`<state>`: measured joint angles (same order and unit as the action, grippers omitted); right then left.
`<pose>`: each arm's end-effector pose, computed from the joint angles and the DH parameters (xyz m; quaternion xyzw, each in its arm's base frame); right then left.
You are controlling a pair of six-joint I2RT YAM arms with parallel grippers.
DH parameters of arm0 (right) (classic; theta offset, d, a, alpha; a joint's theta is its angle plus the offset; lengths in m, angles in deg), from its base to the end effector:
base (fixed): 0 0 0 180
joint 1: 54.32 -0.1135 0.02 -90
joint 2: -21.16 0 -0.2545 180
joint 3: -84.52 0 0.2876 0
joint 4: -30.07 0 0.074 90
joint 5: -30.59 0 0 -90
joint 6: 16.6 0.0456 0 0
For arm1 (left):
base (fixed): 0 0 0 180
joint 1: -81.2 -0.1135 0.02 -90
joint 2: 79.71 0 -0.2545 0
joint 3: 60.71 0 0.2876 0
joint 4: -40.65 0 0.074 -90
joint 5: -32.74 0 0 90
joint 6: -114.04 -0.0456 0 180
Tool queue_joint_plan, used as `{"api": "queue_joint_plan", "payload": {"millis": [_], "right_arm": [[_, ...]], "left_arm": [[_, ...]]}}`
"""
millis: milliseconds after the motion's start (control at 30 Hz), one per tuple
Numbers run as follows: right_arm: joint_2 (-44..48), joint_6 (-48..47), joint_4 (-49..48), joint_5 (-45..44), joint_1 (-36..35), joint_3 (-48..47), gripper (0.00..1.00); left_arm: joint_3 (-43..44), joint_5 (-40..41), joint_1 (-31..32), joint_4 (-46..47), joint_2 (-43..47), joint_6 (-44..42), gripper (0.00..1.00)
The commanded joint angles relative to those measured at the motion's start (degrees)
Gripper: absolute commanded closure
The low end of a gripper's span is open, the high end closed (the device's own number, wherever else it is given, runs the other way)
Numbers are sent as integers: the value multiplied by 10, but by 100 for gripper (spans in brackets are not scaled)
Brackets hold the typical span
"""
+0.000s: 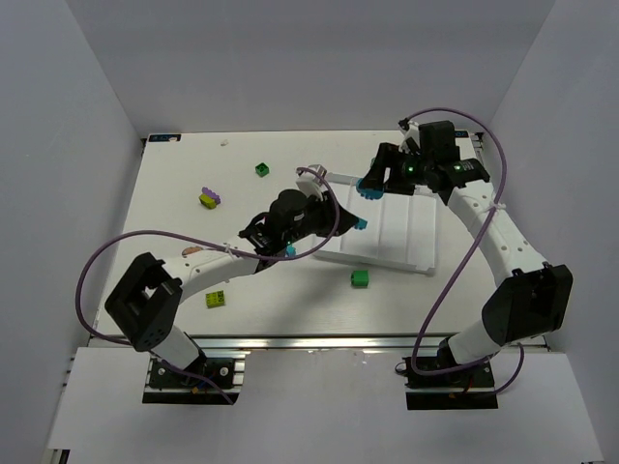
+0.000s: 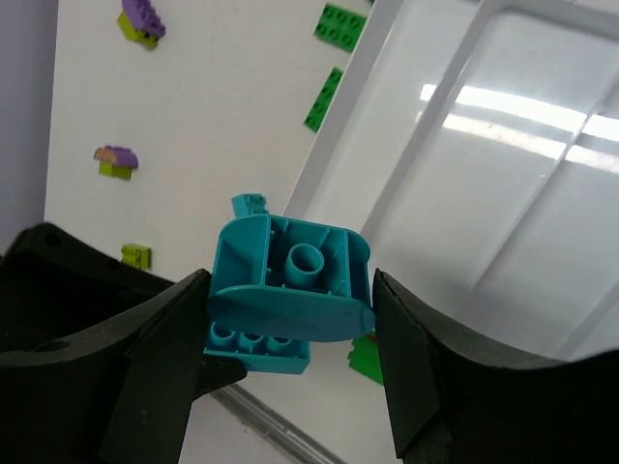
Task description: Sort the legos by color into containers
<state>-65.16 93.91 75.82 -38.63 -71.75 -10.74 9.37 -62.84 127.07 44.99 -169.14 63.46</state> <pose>0.3588 0.1296 0.3423 -0.0571 0.8814 0.2956 0.3640 0.2782 -0.2932 0.2418 0.0742 0.7895 -0.4403 0.4210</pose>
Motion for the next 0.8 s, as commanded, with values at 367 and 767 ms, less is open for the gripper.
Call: {"api": "queue_joint_plan", "payload": {"millis": [367, 767], "right_arm": [[-82, -483, -87, 10, 22, 44, 100], [-248, -589, -74, -43, 3, -86, 93]], "left_arm": [[-91, 102, -27, -116, 149, 6, 100], [-116, 130, -54, -150, 208, 30, 100]]}}
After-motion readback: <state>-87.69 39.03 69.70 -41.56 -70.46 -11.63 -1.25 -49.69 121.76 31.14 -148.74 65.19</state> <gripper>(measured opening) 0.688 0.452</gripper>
